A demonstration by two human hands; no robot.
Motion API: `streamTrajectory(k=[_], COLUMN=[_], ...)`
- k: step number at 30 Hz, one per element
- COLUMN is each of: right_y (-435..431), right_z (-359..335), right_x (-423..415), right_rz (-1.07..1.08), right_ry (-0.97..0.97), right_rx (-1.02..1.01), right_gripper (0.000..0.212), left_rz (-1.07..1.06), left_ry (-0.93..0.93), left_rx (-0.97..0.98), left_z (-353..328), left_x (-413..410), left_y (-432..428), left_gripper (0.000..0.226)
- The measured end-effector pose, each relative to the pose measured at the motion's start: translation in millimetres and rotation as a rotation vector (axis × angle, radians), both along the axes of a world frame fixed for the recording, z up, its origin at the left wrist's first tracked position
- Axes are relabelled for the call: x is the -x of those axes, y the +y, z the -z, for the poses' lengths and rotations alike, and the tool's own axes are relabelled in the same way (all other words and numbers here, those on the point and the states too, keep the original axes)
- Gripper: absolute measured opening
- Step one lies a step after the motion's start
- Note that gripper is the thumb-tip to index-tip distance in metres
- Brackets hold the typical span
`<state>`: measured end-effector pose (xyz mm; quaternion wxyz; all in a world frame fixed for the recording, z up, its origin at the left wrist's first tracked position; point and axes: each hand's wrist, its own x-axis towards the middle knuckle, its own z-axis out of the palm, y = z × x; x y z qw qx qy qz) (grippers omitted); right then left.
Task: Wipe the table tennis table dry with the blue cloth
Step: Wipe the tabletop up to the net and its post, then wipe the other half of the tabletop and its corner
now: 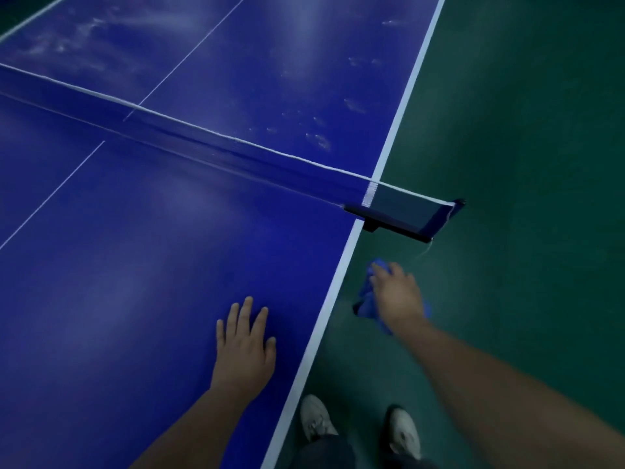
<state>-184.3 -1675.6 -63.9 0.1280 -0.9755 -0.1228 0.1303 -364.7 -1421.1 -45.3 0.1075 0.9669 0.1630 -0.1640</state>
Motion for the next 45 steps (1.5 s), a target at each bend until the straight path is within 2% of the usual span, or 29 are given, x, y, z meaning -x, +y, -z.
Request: streamTrajectory(k=[2, 6, 9, 12, 14, 16, 17, 20, 22, 24, 26, 28, 30, 33, 37, 40, 42, 44, 45], right_y=[-58.9, -162.6, -222.2, -263.6, -288.7, -313.7, -322.1, -359.2, -374.7, -398.8, -426.5, -446.5, -455.6, -455.1, -447.0, -438.5, -431.8, -422.1, -415.0], right_z=[-16.5, -55.0, -64.7, -66.0, -68.4, -76.7, -81.9, -93.5, -97.6, -102.3, -104.8, -107.0, -108.9, -106.6, -101.6, -90.7, -86.5, -83.4, -85.8], right_x=[-18.1, -5.5, 9.0, 25.3, 38.3, 45.5, 46.6, 49.5, 49.1, 44.0, 34.5, 25.7, 17.4, 6.2, -11.2, -37.2, -54.2, -75.3, -88.4], right_rz=[0.087, 0.086, 0.227, 0.194, 0.155, 0.185, 0.183, 0.102, 0.035, -0.032, -0.096, -0.121, -0.104, -0.119, -0.113, -0.183, -0.113, 0.093, 0.225], right_ry=[0.02, 0.043, -0.172, -0.181, -0.183, -0.229, -0.278, -0.405, -0.34, -0.175, -0.035, 0.018, 0.032, 0.01, 0.093, 0.042, -0.014, -0.013, 0.056], right_rx=[-0.045, -0.108, -0.245, -0.327, -0.382, -0.461, -0.49, -0.492, -0.507, -0.558, -0.565, -0.616, -0.685, -0.687, -0.776, -0.685, -0.625, -0.604, -0.628], right_gripper=[0.048, 0.062, 0.051, 0.043, 0.041, 0.046, 0.048, 0.05, 0.053, 0.063, 0.068, 0.067, 0.061, 0.06, 0.063, 0.065, 0.06, 0.06, 0.062], left_rz=[-0.007, 0.069, 0.145, 0.239, 0.3, 0.26, 0.169, -0.222, -0.326, -0.398, -0.438, -0.432, -0.476, -0.603, -0.832, -0.915, -0.976, -0.991, -0.977], left_ry=[-0.011, -0.068, -0.06, -0.035, -0.046, -0.087, -0.093, 0.036, 0.045, -0.007, -0.057, -0.071, -0.07, -0.052, -0.104, -0.168, -0.214, -0.271, -0.297], left_rx=[0.033, 0.067, 0.087, 0.098, 0.174, 0.348, 0.491, 1.1, 1.319, 1.422, 1.475, 1.493, 1.502, 1.574, 1.608, 1.566, 1.52, 1.483, 1.461], left_z=[-5.2, -13.5, -26.5, -42.7, -52.8, -67.1, -73.1, -101.7, -113.2, -126.0, -131.8, -132.8, -129.1, -120.4, -108.0, -99.6, -95.0, -88.0, -86.1], left_x=[-9.4, -33.3, -55.7, -82.9, -95.9, -108.4, -114.2, -129.2, -132.8, -136.8, -142.9, -148.8, -154.5, -165.3, -185.6, -206.2, -222.5, -243.9, -257.7], left_y=[-15.4, -70.3, -124.4, -193.9, -255.1, -322.7, -354.7, -459.4, -508.1, -543.5, -563.6, -572.8, -580.0, -584.9, -569.2, -551.3, -541.4, -530.3, -525.7], left_gripper=[0.062, 0.062, 0.061, 0.056, 0.057, 0.058, 0.057, 0.053, 0.052, 0.034, 0.024, 0.022, 0.025, 0.035, 0.033, 0.03, 0.028, 0.028, 0.028])
